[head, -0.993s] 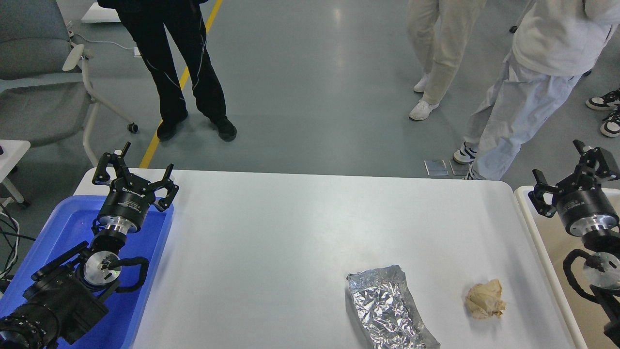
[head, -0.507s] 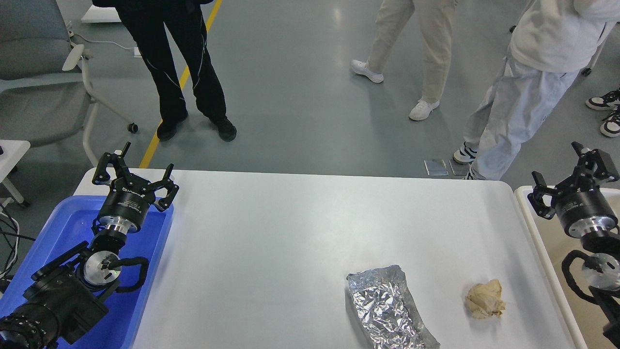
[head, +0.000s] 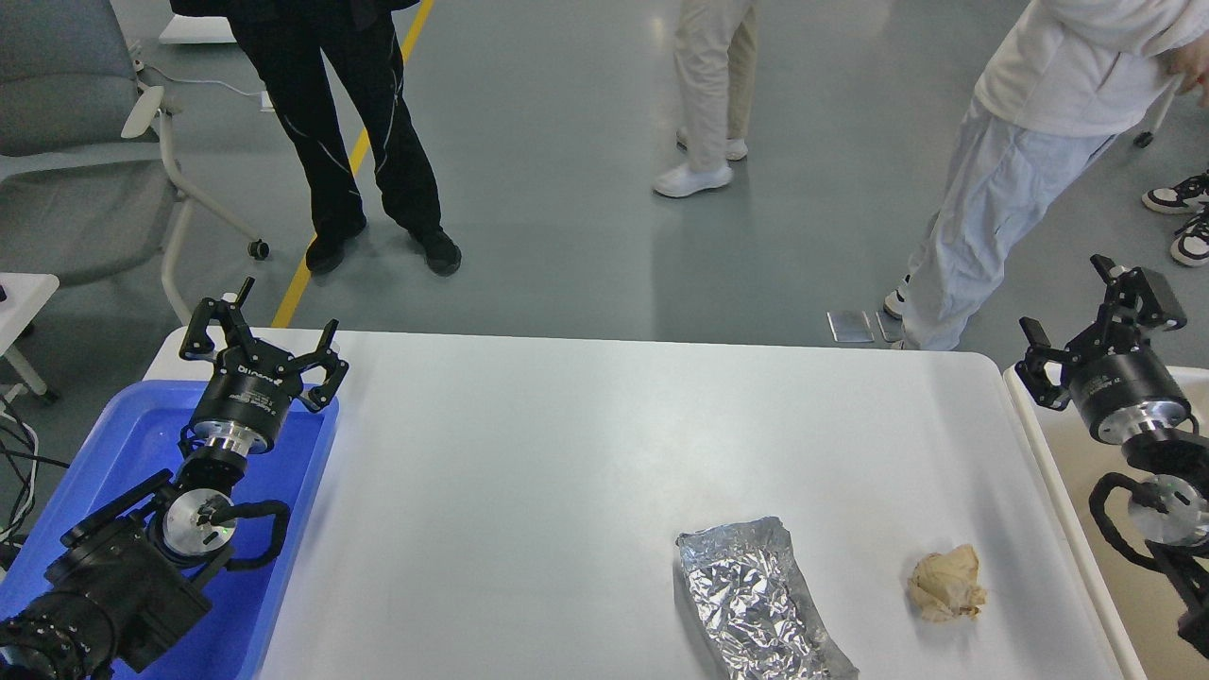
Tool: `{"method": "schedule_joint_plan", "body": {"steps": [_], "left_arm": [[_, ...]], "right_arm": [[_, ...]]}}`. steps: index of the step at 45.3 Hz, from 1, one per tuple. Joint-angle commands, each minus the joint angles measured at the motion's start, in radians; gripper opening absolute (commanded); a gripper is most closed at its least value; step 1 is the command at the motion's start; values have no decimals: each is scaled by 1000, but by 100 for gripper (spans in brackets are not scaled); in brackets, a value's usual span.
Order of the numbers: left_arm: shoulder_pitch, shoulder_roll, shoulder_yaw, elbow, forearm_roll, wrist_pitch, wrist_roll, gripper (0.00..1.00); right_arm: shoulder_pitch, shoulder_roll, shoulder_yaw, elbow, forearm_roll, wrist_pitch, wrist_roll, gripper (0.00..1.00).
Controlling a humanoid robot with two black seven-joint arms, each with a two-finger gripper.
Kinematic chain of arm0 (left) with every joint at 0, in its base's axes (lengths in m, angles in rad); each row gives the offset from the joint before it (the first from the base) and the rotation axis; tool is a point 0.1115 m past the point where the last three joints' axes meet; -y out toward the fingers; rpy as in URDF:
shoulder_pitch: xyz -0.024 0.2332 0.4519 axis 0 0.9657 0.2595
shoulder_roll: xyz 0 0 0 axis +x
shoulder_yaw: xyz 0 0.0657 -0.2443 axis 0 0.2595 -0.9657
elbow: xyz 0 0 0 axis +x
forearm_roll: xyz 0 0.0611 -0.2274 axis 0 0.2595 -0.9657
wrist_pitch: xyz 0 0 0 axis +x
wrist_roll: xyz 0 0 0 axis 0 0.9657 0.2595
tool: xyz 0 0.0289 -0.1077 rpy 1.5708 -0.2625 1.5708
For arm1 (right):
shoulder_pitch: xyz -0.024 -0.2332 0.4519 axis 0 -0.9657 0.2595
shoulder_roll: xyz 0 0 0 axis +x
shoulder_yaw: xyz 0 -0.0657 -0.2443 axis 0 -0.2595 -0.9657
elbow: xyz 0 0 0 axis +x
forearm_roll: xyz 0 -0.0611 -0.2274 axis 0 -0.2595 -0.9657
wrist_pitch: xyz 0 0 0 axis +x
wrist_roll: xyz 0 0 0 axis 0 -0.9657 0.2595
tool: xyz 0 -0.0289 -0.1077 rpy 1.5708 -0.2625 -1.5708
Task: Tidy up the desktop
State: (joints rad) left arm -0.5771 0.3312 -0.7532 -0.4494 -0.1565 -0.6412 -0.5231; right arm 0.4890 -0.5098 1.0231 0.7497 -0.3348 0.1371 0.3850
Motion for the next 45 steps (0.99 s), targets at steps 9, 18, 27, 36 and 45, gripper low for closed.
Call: {"method": "schedule_joint_plan", "body": {"steps": [9,18,27,36,45], "left_arm": [[-1,0,0,0,0,0,0,100],[-1,0,0,0,0,0,0,100],[0,0,0,0,0,0,0,100],[-1,0,0,0,0,0,0,100],[-1,0,0,0,0,0,0,100]], "right_arm": [[224,-168,-388,20,-147,-10,0,99],[367,-211,-702,22,-507,-5,0,99],[520,-271,-1081,137,-606,4,-6,99],[720,-358,-1366,388,-609,9,-15,99],[753,-355,-1451,425,-635,12,-15,99]]}}
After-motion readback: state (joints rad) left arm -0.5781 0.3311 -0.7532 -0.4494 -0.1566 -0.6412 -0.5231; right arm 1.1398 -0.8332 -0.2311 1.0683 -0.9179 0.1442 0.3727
